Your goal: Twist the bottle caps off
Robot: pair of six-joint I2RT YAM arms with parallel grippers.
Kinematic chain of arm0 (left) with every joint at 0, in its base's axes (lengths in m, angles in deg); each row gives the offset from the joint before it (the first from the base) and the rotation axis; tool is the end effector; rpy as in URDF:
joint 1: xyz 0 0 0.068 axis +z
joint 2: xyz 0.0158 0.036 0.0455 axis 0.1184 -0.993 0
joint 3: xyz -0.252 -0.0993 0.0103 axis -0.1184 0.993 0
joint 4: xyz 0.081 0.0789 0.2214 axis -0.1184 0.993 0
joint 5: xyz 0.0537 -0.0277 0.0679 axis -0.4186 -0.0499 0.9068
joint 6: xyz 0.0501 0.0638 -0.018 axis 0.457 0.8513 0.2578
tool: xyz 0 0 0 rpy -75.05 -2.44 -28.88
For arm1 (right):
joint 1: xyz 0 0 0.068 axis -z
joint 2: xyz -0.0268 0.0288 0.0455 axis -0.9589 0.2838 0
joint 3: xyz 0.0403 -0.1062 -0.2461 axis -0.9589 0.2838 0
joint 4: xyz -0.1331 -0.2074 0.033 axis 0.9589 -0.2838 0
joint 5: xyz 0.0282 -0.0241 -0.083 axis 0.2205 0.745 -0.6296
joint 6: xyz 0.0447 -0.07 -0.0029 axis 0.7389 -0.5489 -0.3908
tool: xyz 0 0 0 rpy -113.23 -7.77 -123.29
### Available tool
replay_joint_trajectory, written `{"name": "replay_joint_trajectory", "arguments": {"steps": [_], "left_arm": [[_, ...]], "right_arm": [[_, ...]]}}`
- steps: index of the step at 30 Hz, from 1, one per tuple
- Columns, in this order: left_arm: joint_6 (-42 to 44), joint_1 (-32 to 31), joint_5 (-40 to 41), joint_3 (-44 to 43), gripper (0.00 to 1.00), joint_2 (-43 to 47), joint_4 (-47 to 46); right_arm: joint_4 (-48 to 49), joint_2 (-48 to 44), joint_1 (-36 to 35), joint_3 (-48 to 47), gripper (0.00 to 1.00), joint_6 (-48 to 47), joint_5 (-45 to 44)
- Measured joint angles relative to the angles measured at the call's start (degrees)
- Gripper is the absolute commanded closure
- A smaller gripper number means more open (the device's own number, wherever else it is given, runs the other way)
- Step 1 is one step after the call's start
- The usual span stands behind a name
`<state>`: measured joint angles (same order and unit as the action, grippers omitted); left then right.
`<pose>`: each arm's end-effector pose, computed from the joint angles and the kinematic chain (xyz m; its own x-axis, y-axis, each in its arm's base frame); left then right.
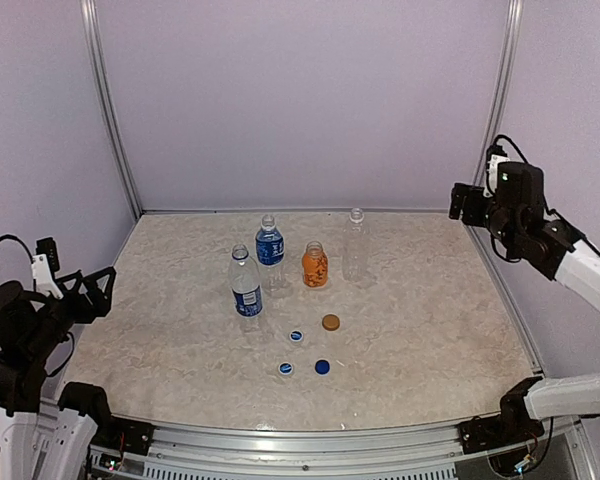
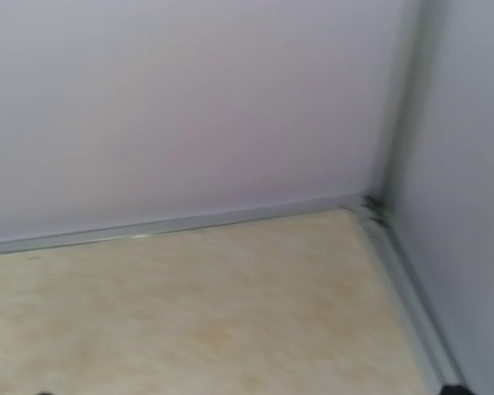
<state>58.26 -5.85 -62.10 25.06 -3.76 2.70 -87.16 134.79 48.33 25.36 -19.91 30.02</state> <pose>0.0893 -0.0109 0.2750 -0.1484 -0.2421 -0.9588 0.1202 0.9580 -0.2605 0.2636 0.0841 0.3619 -0.2302 0.1368 -0.9635 0.1250 0.9860 0.1101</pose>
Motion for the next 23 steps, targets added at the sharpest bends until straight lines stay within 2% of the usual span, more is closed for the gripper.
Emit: {"name": "replay_joint_trajectory", "arguments": {"steps": [2,6,14,17,23], "left_arm": [[-0.3,0.0,-0.5,0.5,0.01,-0.1,-0.3],[-1.0,0.3,-1.8,1.1,0.01,-1.7,-0.8],[-2.2,2.6,-4.3,3.0,0.01,-6.0,-2.4],[-2.5,3.8,-4.9,3.3,0.01,-7.1,-2.5],[-2.7,5.1,-6.0,3.4,0.01,-7.3,-2.9]], "right_arm": [[0.5,-9.9,1.6,9.7,0.01,2.1,-1.2],[1.7,-23.6,2.8,24.5,0.01,5.0,-1.5],[4.6,-36.3,2.9,46.5,0.01,11.1,0.6],[5.9,-40.3,2.9,51.1,0.01,14.5,-1.0],[6.2,-43.3,2.9,52.0,0.01,21.2,-7.4]]}}
